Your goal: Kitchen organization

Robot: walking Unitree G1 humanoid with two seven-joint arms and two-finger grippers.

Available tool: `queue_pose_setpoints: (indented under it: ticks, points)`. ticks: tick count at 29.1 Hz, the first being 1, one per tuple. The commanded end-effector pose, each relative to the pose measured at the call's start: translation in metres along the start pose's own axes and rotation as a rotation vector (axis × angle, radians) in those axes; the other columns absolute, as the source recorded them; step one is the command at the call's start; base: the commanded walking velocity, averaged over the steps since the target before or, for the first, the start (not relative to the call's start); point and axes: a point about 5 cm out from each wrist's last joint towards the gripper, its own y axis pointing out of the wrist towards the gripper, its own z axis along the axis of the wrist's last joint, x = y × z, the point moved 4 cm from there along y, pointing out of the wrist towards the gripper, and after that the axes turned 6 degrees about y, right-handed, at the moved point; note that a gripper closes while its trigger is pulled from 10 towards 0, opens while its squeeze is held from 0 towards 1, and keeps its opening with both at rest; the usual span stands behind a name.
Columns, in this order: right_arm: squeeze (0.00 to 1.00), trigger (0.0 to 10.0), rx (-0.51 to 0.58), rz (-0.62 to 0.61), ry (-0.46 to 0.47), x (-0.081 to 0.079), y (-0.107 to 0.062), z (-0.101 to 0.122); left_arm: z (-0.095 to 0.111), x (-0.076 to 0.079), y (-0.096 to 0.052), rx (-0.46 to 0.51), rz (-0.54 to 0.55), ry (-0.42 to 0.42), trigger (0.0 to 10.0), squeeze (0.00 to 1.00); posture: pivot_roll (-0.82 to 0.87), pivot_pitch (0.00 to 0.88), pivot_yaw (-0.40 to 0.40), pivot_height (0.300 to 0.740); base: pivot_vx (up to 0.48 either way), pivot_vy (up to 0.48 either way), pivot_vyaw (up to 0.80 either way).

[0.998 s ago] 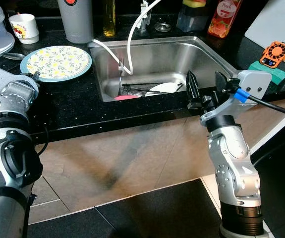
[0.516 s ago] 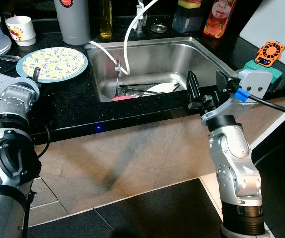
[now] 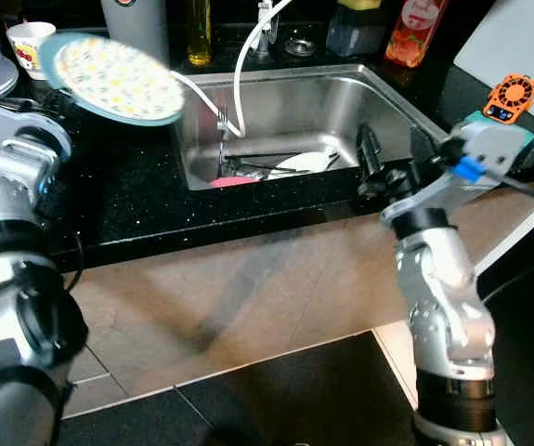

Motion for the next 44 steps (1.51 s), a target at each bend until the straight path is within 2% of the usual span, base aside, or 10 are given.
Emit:
queue_pose_setpoints:
  ticks: [1,3,4,9,13,17,25,29,43,44]
  points:
    - [0.0,10.0,-0.012,-0.029,0.076,0.007,0.0,0.0,-0.006,0.013,-0.002,-0.027,-0.081,-0.009,10.0,0.0,0.08,0.12,-0.041,0.74,0.0,0.0,0.0]
    - [0.0,10.0,-0.016,-0.024,0.118,0.006,0.002,0.0,-0.013,0.015,-0.003,-0.045,-0.1,-0.024,10.0,0.0,0.08,0.117,-0.04,0.74,0.0,0.0,0.0]
    - [0.0,10.0,-0.031,-0.002,0.232,0.001,0.007,-0.001,-0.028,0.018,-0.006,-0.079,-0.136,-0.057,10.0,0.0,0.08,0.117,-0.04,0.74,0.0,0.0,0.0]
    - [0.0,10.0,-0.1,0.072,0.336,-0.012,0.015,-0.009,-0.053,0.022,-0.009,-0.131,-0.151,-0.112,10.0,0.0,0.07,0.114,-0.044,0.74,0.0,0.0,0.0]
    - [0.0,10.0,-0.124,0.094,0.301,-0.018,0.017,-0.013,-0.075,0.029,-0.009,-0.175,-0.165,-0.162,10.0,0.0,0.07,0.114,-0.044,0.74,0.0,0.0,0.0]
    - [0.0,10.0,-0.137,0.087,0.296,-0.016,0.014,-0.014,-0.078,0.031,-0.009,-0.173,-0.151,-0.124,10.0,0.0,0.07,0.116,-0.046,0.74,0.0,0.0,0.0]
    - [0.0,10.0,-0.165,0.053,0.297,-0.007,0.007,-0.021,-0.089,0.011,-0.007,-0.188,0.022,-0.017,10.0,0.0,0.07,0.12,-0.044,0.74,0.0,0.0,0.0]
    - [0.0,10.0,-0.164,0.044,0.287,-0.006,0.007,-0.021,-0.09,0.002,-0.009,-0.182,0.103,0.026,10.0,0.0,0.07,0.12,-0.044,0.74,0.0,0.0,0.0]
    - [0.0,10.0,-0.157,0.035,0.274,-0.003,0.004,-0.021,-0.089,0.003,-0.005,-0.167,0.133,0.053,10.0,0.0,0.07,0.105,-0.034,0.74,0.0,0.0,0.0]
    - [0.0,10.0,-0.156,0.034,0.273,-0.003,0.004,-0.02,-0.088,0.004,-0.004,-0.163,0.132,0.082,10.0,0.0,0.07,0.105,-0.034,0.74,0.0,0.0,0.0]
